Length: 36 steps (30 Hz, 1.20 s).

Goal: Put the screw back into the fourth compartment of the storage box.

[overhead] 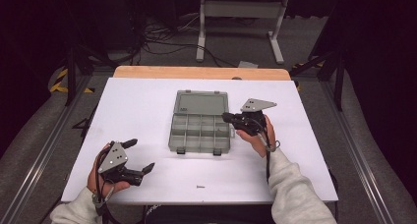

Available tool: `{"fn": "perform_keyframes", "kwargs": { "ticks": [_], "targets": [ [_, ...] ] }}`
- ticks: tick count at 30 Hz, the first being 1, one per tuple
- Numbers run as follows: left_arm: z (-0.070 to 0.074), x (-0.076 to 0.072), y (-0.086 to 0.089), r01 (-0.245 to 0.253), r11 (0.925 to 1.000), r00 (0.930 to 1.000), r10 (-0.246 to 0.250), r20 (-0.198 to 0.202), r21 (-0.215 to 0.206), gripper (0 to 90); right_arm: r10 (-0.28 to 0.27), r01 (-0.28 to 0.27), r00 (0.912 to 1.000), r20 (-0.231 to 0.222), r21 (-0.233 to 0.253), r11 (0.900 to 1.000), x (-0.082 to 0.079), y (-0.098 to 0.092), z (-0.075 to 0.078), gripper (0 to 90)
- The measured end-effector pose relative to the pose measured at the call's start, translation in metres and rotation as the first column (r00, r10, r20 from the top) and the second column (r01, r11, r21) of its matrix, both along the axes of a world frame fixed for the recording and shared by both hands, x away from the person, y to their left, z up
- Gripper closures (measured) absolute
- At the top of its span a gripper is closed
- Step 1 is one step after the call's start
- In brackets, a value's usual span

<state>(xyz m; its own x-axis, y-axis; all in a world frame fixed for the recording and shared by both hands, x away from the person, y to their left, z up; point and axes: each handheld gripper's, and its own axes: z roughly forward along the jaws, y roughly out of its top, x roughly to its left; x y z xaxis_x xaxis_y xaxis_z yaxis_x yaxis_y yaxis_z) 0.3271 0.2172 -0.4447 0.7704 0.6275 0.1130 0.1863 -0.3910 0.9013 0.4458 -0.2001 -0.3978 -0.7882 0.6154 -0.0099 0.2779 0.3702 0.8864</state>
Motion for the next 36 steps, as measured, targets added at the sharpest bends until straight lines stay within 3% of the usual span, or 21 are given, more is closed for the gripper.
{"fn": "perform_keyframes", "kwargs": {
  "ticks": [10, 20, 36],
  "targets": [
    [0.000, 0.000, 0.000, -0.001, 1.0000, 1.0000, 0.001, 0.000, 0.000, 4.2, -0.026, 0.025, 0.9989, -0.038, -0.024, 0.999, 0.012, 0.007, -0.015, 86.3],
    [0.000, -0.001, 0.001, 0.001, 1.0000, 1.0000, -0.001, 0.003, -0.004, 4.3, -0.040, 0.037, 0.9977, -0.055, -0.064, 0.997, 0.013, 0.011, -0.023, 86.2],
    [0.000, -0.001, 0.000, 0.002, 1.0000, 1.0000, -0.002, 0.002, -0.002, 4.2, -0.061, 0.058, 0.9965, -0.057, -0.055, 0.997, 0.014, 0.009, -0.024, 85.1]
  ]
}}
